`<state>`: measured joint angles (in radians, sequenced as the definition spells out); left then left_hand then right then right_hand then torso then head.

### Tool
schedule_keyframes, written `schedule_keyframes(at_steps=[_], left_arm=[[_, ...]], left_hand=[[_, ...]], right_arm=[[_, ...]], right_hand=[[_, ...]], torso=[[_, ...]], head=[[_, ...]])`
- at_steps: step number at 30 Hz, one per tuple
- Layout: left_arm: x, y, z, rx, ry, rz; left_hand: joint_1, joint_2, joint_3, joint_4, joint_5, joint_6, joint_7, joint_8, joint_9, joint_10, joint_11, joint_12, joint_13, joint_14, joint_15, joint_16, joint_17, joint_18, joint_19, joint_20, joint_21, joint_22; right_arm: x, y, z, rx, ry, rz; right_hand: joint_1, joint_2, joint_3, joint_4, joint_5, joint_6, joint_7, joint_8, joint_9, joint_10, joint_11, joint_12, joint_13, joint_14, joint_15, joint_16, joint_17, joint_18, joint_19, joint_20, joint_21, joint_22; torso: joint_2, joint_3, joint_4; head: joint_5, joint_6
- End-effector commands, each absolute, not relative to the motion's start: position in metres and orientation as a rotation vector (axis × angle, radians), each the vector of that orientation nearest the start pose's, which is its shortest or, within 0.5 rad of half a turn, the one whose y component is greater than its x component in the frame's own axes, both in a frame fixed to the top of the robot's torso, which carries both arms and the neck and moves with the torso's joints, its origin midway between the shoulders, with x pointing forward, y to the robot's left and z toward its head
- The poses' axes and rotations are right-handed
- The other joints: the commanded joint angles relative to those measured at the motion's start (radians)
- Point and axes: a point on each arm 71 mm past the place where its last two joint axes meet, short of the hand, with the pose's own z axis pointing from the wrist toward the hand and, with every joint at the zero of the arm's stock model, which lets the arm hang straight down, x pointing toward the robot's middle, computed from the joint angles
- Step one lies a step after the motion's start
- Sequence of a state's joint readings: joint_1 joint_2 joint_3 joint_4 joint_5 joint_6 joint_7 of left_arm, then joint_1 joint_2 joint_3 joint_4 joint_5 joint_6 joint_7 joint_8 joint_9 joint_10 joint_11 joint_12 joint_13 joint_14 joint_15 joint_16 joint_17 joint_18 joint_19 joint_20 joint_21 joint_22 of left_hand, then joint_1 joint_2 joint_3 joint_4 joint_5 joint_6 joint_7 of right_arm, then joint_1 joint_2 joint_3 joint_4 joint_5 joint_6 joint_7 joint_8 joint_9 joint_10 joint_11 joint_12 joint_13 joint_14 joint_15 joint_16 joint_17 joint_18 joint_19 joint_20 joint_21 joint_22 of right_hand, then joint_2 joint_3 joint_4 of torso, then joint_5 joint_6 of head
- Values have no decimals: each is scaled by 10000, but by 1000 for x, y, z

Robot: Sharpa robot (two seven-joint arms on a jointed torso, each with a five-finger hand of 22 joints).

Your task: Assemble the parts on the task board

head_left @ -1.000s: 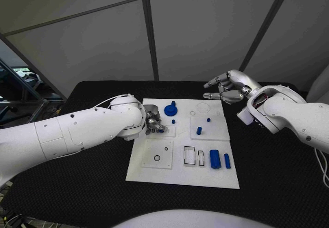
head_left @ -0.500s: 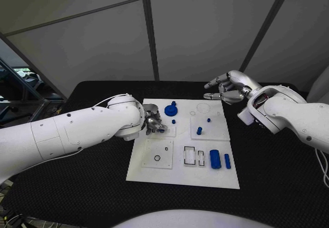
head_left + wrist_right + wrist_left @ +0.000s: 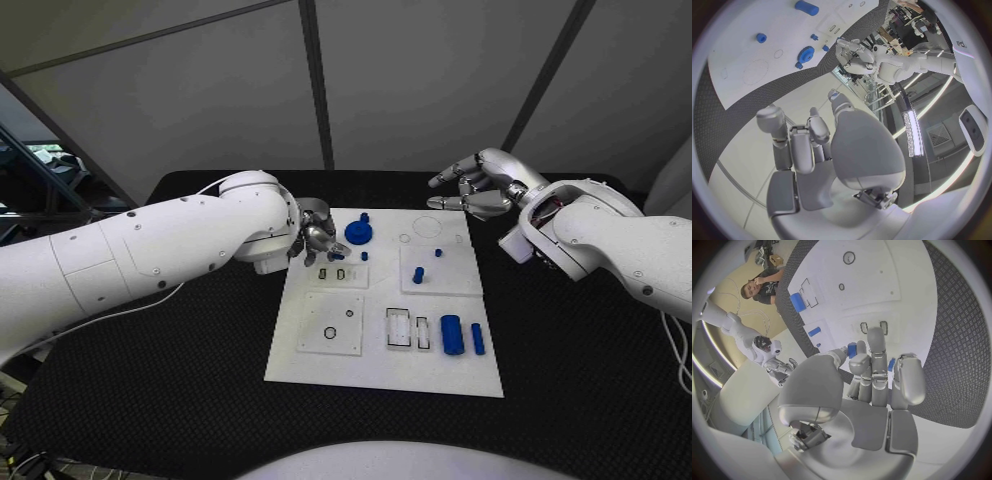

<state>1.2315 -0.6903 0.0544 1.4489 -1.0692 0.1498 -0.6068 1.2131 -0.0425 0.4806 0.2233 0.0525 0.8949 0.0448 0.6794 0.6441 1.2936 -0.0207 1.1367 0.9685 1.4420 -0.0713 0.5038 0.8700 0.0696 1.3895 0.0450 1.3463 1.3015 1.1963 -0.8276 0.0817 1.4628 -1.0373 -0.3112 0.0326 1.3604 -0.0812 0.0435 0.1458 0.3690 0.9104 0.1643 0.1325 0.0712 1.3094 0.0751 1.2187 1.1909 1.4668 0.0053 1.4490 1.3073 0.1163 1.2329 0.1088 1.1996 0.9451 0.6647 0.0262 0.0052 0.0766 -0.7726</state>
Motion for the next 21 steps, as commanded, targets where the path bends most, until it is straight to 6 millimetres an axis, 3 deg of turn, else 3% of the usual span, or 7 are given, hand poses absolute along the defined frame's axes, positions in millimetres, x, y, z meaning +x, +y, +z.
schedule_keyframes(at_steps=[1, 9, 17, 21], left_arm=[[505, 162, -190, -1759, 24317, -4757], [515, 159, -195, -1847, 25084, -4570], [524, 155, -196, -2068, 24597, -4178], [525, 153, -195, -2236, 24127, -4099]], left_hand=[[-100, 11, 1226, -1194, -47, -95, 15, 33, -2, -99, -2, -74, -21, -1, 37, -56, -29, 39, -85, -2, -37, -12], [-97, 35, 1280, -1268, -53, -120, 28, 15, -9, -124, 7, -101, -47, -32, 40, -135, -70, 39, -96, -4, -49, -13], [-112, 90, 1309, -1308, -55, -128, 35, 7, -11, -81, 10, -43, 29, -18, 37, -26, 8, 15, -38, -7, 23, 78], [-116, 101, 1317, -1329, -56, -126, 35, 9, -9, -57, 9, -14, 63, -11, 34, -8, 21, 4, -8, -10, 59, 121]], right_arm=[[511, -210, -145, 2222, 16113, 9467], [512, -209, -145, 2220, 16129, 9476], [512, -208, -145, 2215, 16133, 9488], [512, -208, -145, 2209, 16132, 9496]], right_hand=[[-26, 21, 4, 77, 64, -68, -32, 55, -9, -68, -26, -27, 0, 548, -86, -56, 567, 58, -49, -38, -36, -11], [-35, 26, -1, 90, 78, -67, -31, 58, -9, -63, -25, -18, 6, 551, -86, -53, 574, 59, -50, -38, -41, -16], [-35, 26, -1, 90, 78, -67, -31, 58, -9, -63, -25, -18, 6, 551, -86, -53, 574, 59, -50, -38, -41, -16], [-35, 26, -1, 90, 78, -67, -31, 58, -9, -63, -25, -18, 6, 551, -86, -53, 574, 59, -50, -38, -41, -16]], torso=[[-14, 6, 8], [-1, -5, -4], [-2, 1, 5], [5, -15, 15]], head=[[10, -24], [24, -87], [19, -122], [11, -105]])
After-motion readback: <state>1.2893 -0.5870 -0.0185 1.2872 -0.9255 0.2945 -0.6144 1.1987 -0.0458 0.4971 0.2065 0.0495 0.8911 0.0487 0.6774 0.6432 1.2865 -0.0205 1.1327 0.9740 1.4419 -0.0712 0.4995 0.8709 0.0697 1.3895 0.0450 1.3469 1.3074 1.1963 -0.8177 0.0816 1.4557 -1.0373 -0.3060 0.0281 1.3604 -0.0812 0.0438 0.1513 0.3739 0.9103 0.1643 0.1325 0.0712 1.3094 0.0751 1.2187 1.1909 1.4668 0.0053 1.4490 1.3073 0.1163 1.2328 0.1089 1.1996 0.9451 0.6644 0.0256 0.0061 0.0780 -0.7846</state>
